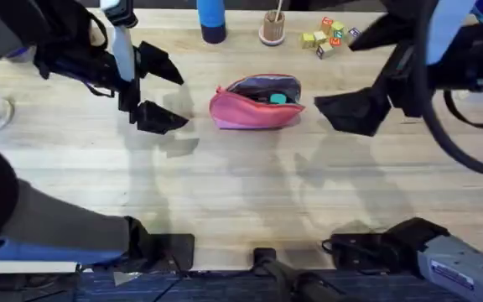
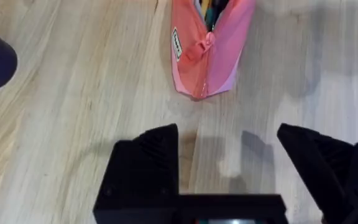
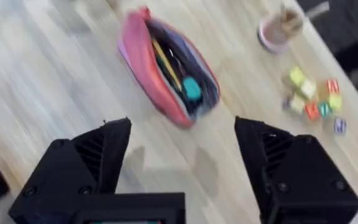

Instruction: Unzip the bag, pick up the pens from the table one at a time and place them inside, then zip the bag closed.

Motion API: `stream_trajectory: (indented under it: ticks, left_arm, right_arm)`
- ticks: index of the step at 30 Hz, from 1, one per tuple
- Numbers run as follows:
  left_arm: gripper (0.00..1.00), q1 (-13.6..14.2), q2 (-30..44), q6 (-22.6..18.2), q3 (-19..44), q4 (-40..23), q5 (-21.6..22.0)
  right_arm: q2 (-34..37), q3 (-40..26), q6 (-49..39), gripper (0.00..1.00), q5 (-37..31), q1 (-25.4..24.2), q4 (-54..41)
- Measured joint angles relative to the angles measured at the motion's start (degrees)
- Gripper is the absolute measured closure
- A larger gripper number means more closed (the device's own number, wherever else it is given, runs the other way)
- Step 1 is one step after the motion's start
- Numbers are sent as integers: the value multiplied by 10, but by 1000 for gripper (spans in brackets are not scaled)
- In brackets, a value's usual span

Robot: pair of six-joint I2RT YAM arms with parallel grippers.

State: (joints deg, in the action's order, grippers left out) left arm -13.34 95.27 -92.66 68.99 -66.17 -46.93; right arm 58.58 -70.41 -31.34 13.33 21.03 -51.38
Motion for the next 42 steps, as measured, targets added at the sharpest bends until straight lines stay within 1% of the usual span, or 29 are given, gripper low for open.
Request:
stream_trajectory:
  ticks: [3, 7, 11, 15, 21, 26, 29, 42]
  left_arm:
    - [4, 0, 11, 0, 0, 0, 0]
    - [6, 0, 12, 0, 0, -1, 0]
    - [6, 0, 12, 0, 0, -1, 0]
    - [6, 0, 12, 0, 0, -1, 0]
    - [6, 0, 12, 0, 0, -1, 0]
    - [6, 0, 12, 0, 0, -4, 0]
    - [6, 0, 12, 0, 0, -9, 0]
    - [6, 0, 12, 0, 0, -13, 0]
  right_arm:
    - [9, 0, 22, 4, 25, 8, 33]
    - [39, 0, 64, 4, 40, 29, 82]
    - [69, 0, 101, 5, 46, 65, 144]
    - [97, 0, 118, 5, 49, 108, 204]
    - [151, 0, 156, 5, 52, 146, 240]
    - [199, 0, 213, 5, 52, 157, 243]
    - [216, 0, 236, 5, 52, 158, 243]
    - [222, 0, 257, 5, 43, 158, 233]
